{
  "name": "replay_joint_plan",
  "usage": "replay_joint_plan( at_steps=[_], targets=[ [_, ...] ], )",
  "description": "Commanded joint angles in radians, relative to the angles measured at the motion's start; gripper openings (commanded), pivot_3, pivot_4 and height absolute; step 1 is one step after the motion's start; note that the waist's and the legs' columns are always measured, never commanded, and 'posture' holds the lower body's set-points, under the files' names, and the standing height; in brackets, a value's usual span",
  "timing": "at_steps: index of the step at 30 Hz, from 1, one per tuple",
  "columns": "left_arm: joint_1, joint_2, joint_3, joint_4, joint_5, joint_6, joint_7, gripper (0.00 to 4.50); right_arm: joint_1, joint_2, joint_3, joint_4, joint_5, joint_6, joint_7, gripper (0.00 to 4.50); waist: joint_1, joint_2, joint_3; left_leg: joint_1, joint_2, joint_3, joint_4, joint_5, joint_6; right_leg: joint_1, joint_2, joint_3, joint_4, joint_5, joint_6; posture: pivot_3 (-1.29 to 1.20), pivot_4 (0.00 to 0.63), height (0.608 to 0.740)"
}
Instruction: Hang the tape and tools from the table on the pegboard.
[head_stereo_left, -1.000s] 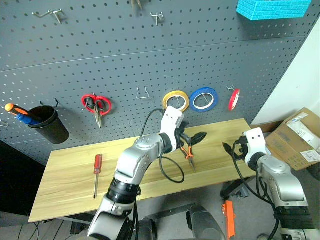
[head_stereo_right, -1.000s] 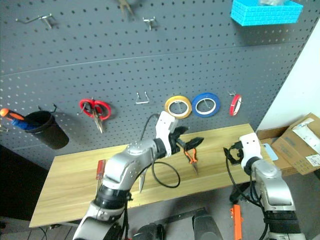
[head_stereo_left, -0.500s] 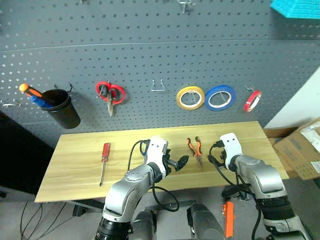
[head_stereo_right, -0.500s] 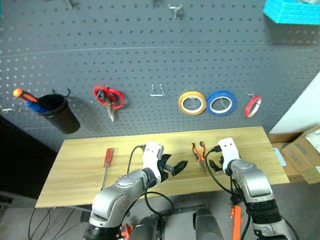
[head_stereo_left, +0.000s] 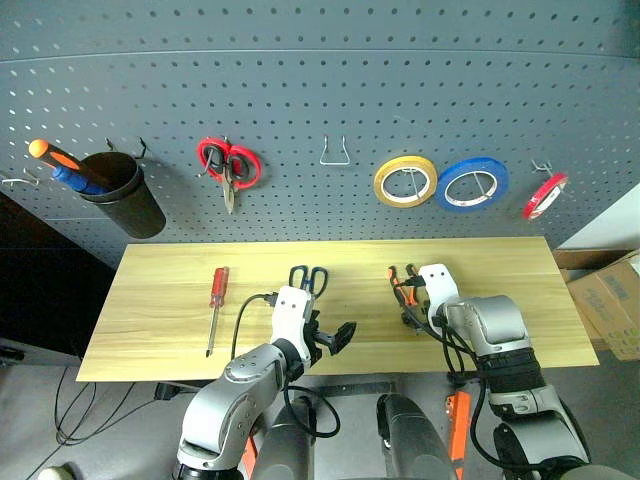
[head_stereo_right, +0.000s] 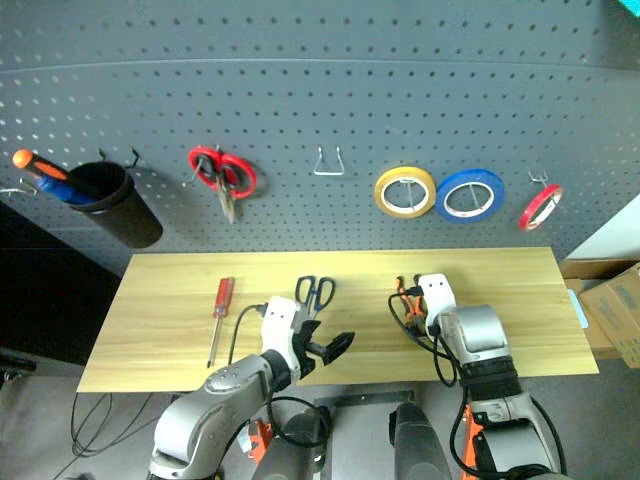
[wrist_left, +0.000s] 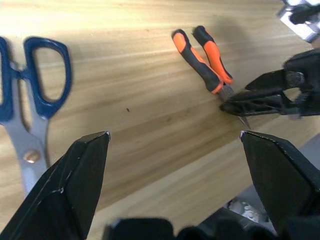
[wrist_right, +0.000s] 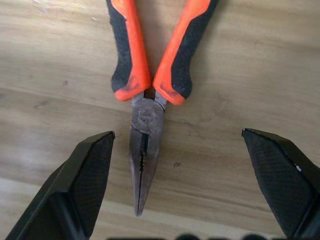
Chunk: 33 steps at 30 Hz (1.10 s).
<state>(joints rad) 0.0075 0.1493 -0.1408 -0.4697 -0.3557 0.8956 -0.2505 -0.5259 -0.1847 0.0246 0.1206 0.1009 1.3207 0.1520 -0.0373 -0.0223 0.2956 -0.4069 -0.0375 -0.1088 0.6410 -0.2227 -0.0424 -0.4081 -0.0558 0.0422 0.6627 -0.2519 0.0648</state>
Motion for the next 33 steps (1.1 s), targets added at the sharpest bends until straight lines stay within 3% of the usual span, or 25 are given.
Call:
replay_joint_plan(
  at_steps=[1, 11, 25, 29, 33],
  targets=[
    [0.0, -0.012, -0.006, -0.045, -0.02, -0.002, 0.002, 4.5, -0.028, 0.016, -0.03, 0.033, 0.001, 0.012, -0.017, 4.45, 0.0, 0.0, 0.003, 0.0, 0.0, 0.0, 0.0, 0.0, 0.0, 0.0, 0.0, 0.0, 0.0, 0.0, 0.0, 0.05, 0.352, 0.74],
    [-0.014, -0.026, -0.016, -0.031, -0.013, -0.008, 0.003, 4.5, -0.144, 0.062, -0.098, 0.193, -0.001, -0.013, -0.072, 4.45, 0.001, -0.004, 0.014, -0.001, 0.0, -0.001, -0.001, 0.0, 0.0, -0.001, 0.0, -0.001, -0.001, -0.003, 0.005, 0.05, 0.357, 0.74],
    [-0.025, -0.047, -0.023, -0.024, -0.007, -0.015, 0.024, 4.5, -0.18, 0.101, -0.032, 0.325, -0.028, -0.129, -0.078, 4.45, 0.001, -0.006, 0.015, -0.002, 0.001, -0.001, -0.008, 0.0, 0.0, -0.003, 0.0, -0.001, -0.006, -0.003, 0.004, 0.07, 0.359, 0.74],
    [-0.034, -0.048, -0.017, -0.018, -0.007, -0.017, 0.026, 4.5, -0.177, 0.106, -0.066, 0.311, -0.024, -0.121, -0.092, 3.54, 0.001, -0.006, 0.015, -0.002, 0.001, -0.002, -0.008, 0.0, 0.0, -0.003, 0.0, -0.001, -0.006, -0.003, 0.005, 0.07, 0.356, 0.74],
    [-0.039, -0.048, -0.018, -0.015, -0.006, -0.018, 0.026, 4.5, -0.185, 0.105, -0.076, 0.316, -0.028, -0.107, -0.097, 2.21, 0.001, -0.006, 0.015, -0.002, 0.002, -0.002, -0.01, 0.0, 0.0, -0.003, 0.0, -0.001, -0.007, -0.003, 0.005, 0.07, 0.353, 0.74]
  ],
)
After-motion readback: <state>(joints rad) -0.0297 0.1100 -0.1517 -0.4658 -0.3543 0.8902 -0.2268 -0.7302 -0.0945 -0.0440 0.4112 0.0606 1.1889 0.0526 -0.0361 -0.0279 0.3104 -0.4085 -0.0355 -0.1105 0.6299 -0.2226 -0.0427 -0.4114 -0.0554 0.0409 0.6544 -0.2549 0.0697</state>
